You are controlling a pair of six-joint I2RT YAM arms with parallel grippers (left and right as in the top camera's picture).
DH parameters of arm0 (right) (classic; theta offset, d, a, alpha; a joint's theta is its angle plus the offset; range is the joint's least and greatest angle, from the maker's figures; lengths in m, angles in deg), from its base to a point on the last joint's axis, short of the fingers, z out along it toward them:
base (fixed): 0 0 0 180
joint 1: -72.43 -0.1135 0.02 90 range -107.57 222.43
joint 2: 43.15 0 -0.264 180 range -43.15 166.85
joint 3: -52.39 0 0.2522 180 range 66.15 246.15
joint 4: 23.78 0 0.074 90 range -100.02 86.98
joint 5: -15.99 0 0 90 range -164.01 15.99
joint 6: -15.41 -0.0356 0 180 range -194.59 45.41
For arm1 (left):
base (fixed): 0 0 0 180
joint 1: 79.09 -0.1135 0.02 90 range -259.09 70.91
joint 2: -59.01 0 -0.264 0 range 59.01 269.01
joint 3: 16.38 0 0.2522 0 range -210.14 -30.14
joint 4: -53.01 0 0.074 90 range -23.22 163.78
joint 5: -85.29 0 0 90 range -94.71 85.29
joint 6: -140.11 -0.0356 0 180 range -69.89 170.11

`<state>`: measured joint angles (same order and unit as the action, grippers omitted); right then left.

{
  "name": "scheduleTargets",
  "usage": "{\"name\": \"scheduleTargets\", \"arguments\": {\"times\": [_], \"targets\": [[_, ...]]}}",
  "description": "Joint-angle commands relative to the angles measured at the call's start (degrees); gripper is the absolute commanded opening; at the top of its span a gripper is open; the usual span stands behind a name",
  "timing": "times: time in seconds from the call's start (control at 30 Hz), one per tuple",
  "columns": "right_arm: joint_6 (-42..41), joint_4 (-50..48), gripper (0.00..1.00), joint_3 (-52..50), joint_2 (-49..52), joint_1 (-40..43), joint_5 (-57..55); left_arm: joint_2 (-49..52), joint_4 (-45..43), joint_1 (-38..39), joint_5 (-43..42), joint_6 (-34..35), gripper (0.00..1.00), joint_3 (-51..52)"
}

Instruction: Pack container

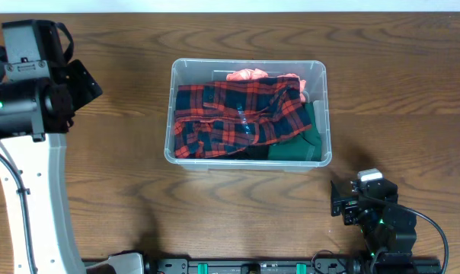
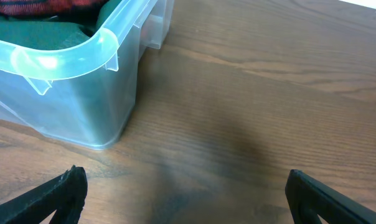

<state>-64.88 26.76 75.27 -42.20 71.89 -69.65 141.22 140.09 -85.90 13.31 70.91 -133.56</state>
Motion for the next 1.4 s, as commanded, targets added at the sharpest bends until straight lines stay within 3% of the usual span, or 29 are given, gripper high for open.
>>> {"name": "scheduleTargets", "arguments": {"times": [0.0, 0.33, 0.5, 0.7, 1.37], "targets": [[0.46, 0.07, 0.99, -0.22, -0.63, 0.57, 0.55, -5.42, 0.20, 3.30, 0.68, 0.28, 0.98, 0.24], [0.46, 0.07, 0.99, -0.22, -0.63, 0.57, 0.55, -21.09, -2.58, 6.43, 0.44, -2.14, 0.98, 4.48], [0.46, 0.07, 0.99, -0.22, -0.63, 0.57, 0.55, -28.85, -10.71, 6.40, -7.80, -13.00, 0.98, 11.96], [0.46, 0.07, 0.99, -0.22, -0.63, 0.57, 0.55, -37.86, -20.79, 6.43, -15.69, -20.02, 0.98, 23.98], [0.46, 0.07, 0.99, -0.22, -0.63, 0.57, 0.55, -70.77, -42.23, 6.40, -19.10, -18.58, 0.98, 66.69]]}}
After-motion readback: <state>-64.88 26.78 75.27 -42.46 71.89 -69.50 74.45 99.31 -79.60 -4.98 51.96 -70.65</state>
